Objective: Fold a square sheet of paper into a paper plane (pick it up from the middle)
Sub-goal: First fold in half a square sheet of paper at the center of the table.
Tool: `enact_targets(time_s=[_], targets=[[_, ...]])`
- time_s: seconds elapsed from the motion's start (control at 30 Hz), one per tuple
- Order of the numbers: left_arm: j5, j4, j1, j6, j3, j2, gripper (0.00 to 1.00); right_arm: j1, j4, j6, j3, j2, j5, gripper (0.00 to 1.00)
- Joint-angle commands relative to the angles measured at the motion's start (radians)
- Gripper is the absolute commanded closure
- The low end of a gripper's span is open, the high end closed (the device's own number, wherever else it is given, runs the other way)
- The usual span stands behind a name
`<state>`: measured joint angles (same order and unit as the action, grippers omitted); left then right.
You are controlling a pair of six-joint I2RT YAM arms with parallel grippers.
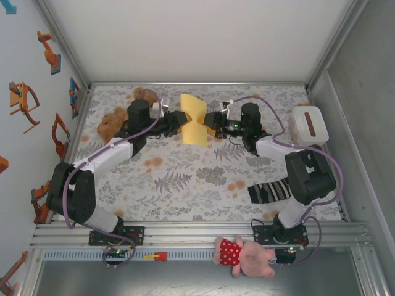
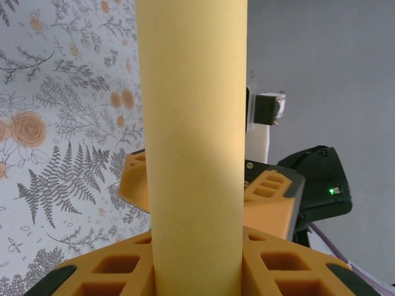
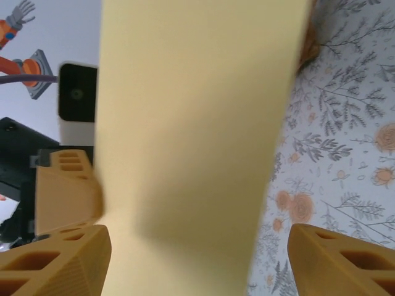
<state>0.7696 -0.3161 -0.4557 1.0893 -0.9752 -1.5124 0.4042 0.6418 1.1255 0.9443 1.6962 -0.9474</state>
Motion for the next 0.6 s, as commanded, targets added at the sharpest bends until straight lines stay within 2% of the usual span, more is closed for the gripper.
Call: enact_targets(time_s=[0.0,0.27,0.47,0.57], targets=[[0.022,0.018,0.013,-0.003,-0.031,-0.008,0.69,0.007,0.053,0.007,0.028,-0.028,-0.041,0.31],[0.001,0.082,0.024,-0.038,-0.020,-0.012,0.69,0.000,0.044,-0.008,0.017,-0.046,-0.035,0.52],[-0.010,0.116,0.028,-0.057,-0.010,-0.004,0.69,-0.001,-0.051,-0.059,0.029,-0.055,-0.009,0.64],[-0.016,0.123,0.031,-0.060,-0.006,-0.001,0.69,-0.002,-0.149,-0.107,0.044,-0.066,0.012,0.77]])
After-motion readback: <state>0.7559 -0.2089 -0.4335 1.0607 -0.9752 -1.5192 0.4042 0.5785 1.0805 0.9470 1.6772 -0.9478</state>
